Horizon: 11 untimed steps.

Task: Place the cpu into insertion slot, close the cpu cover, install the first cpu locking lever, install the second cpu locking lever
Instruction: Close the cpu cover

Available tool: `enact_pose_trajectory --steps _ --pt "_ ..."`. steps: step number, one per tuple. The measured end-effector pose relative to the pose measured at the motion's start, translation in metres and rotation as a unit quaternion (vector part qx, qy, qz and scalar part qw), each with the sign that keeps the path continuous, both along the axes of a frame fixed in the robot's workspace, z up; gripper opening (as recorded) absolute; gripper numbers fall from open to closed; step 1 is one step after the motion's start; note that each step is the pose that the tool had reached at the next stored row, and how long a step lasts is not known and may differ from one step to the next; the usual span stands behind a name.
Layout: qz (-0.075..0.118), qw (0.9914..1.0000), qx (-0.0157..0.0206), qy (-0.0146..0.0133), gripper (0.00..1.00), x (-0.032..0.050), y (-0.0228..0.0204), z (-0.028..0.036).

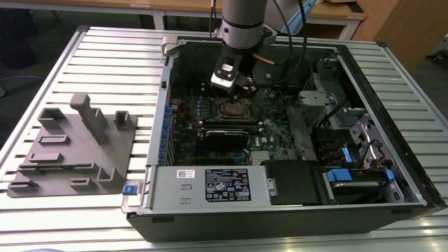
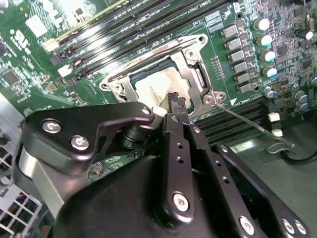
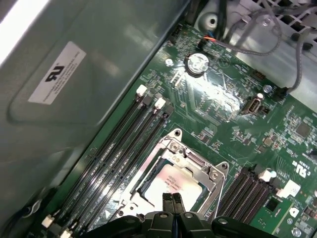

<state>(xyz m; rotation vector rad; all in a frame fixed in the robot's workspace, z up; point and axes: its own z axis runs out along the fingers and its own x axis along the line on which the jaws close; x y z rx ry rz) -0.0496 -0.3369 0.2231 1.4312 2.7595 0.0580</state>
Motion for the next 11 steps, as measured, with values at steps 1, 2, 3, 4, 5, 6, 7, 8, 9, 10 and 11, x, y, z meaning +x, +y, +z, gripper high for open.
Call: enact_pose_trajectory --steps 1,2,3,4,5,6,7,8,9,10,11 --pt "0.008 0.99997 0.0000 0.0000 0.11 0.0000 0.0000 0.0000" --pt "0.016 0.99987 0.0000 0.0000 0.11 0.0000 0.0000 0.0000" --pt "0.024 0.99970 0.0000 0.0000 0.11 0.0000 0.0000 -0.0001" --pt "0.033 0.99945 0.0000 0.0000 0.11 0.0000 0.0000 -0.0001" --pt "0.043 0.99909 0.0000 0.0000 0.11 0.0000 0.0000 -0.0001" --pt "0.052 0.99867 0.0000 0.0000 0.11 0.0000 0.0000 -0.0002" --pt "0.061 0.99816 0.0000 -0.0001 0.11 0.0000 0.0000 -0.0003" --pt "0.070 0.99758 0.0000 0.0000 0.11 0.0000 0.0000 -0.0004" --pt "0.079 0.99691 0.0000 0.0000 0.11 0.0000 0.0000 -0.0005" --pt "0.088 0.99616 0.0001 -0.0001 0.11 0.0000 0.0000 -0.0007" --pt "0.096 0.99534 0.0000 0.0000 0.11 0.0000 0.0000 -0.0008"
